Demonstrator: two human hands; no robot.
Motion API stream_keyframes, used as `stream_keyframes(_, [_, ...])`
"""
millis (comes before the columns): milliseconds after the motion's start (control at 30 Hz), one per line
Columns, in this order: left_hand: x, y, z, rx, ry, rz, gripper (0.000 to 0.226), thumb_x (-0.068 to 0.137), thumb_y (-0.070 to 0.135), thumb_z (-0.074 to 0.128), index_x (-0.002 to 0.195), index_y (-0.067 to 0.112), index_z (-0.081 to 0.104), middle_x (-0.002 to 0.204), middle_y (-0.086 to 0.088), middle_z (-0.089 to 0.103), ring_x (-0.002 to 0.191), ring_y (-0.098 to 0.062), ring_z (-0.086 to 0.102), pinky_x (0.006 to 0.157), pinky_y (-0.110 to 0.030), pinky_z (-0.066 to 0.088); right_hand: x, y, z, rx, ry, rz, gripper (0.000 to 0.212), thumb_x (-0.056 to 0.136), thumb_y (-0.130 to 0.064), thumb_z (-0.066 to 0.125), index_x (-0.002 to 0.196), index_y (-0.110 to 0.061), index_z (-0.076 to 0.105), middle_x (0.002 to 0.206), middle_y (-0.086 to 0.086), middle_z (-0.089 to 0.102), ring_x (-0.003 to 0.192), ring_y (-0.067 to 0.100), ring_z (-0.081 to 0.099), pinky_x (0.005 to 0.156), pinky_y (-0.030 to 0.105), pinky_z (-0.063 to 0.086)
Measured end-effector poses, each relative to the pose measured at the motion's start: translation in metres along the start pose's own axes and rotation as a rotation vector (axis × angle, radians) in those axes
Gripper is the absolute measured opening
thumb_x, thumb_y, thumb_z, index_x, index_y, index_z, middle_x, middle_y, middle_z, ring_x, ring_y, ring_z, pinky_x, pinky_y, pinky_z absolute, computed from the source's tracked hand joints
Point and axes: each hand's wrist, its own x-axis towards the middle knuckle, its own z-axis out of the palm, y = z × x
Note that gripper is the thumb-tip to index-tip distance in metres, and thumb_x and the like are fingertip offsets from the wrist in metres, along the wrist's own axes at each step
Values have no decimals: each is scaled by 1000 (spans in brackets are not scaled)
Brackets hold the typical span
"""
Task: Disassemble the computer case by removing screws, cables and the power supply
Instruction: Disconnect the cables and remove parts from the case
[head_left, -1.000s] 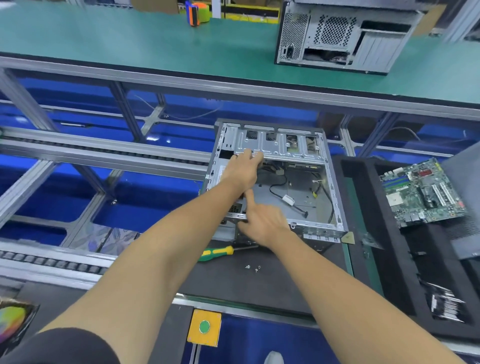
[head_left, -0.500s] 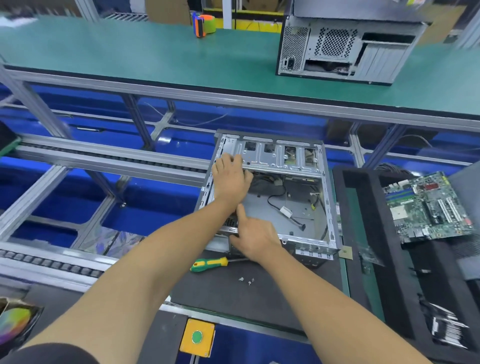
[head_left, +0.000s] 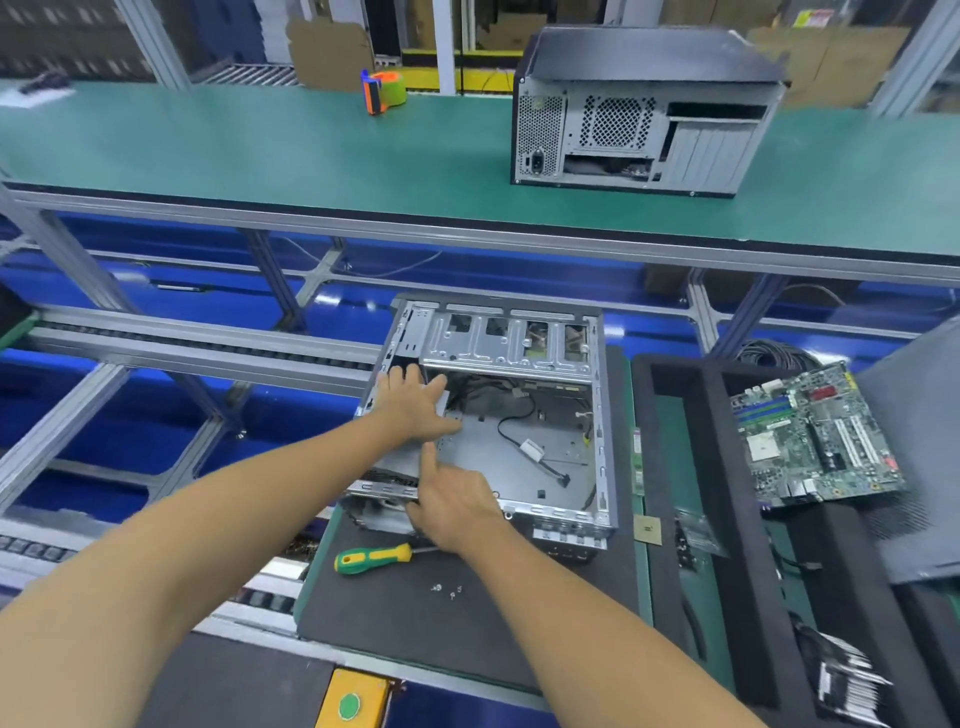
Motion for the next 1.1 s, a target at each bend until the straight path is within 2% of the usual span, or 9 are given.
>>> stream_keyframes(233, [-4,3,-11,24,-138,-23,71,80,64,68,134,31,36,158,-28,4,139,-60,18,102,-53,42,0,1,0,-11,-14,-3,81,101,-39,48,155,3,6,110,17,66,92,39,66,64,40,44])
stream_keyframes(367, [-8,7,-18,109,-124,-19,64,82,65,63,130,32,36,150,-25,23,108,-45,51,79,-41,43,0,1,2,26,-11,11,83,99,-38,48,156,2,3,107,18,67,87,39,65,65,40,46])
stream_keyframes(433, [-10,7,-21,88,-111,-8,58,83,63,63,124,31,38,141,-20,33,96,-37,46,77,-40,40,-1,1,1,50,-16,25,85,96,-38,49,157,0,3,103,17,66,85,38,64,63,39,44])
stream_keyframes(533, [-11,7,-29,61,-135,2,50,83,59,66,110,30,35,135,-15,40,91,-33,41,81,-41,38,-1,0,-2,102,-33,40,88,92,-43,50,157,-5,5,102,15,66,85,37,63,63,39,41])
stream_keyframes(633, [-12,4,-38,29,-148,24,50,80,58,68,109,32,38,135,-12,41,92,-33,48,79,-40,39,-2,-1,-3,111,-38,53,92,91,-50,49,158,-9,0,106,15,66,88,38,64,64,40,43])
stream_keyframes(767, [-13,-1,-50,20,-100,93,58,76,60,68,122,33,46,134,-8,45,98,-31,58,75,-38,40,-4,-2,-2,136,-16,51,98,89,-53,47,160,-17,-10,111,16,65,88,40,64,66,41,46])
stream_keyframes(933, [-11,-10,-79,-101,-111,114,75,75,58,69,141,32,43,133,-8,47,103,-31,58,80,-40,46,-9,-1,-7,323,58,41,100,86,-55,47,154,-41,-25,127,12,60,85,38,61,70,42,47])
stream_keyframes(1000, [-11,-15,-90,-140,-120,132,78,77,56,71,145,27,44,138,-9,50,110,-31,58,90,-44,52,-11,-1,-7,456,114,56,100,84,-56,48,151,-52,-26,117,5,63,82,35,61,71,43,48])
stream_keyframes(1100, [-14,-25,-107,-197,-111,148,88,81,55,72,155,23,37,154,-4,44,132,-30,51,103,-42,48,-9,3,-8,784,210,166,95,79,-54,50,147,-65,-15,95,-11,58,74,21,62,71,42,49])
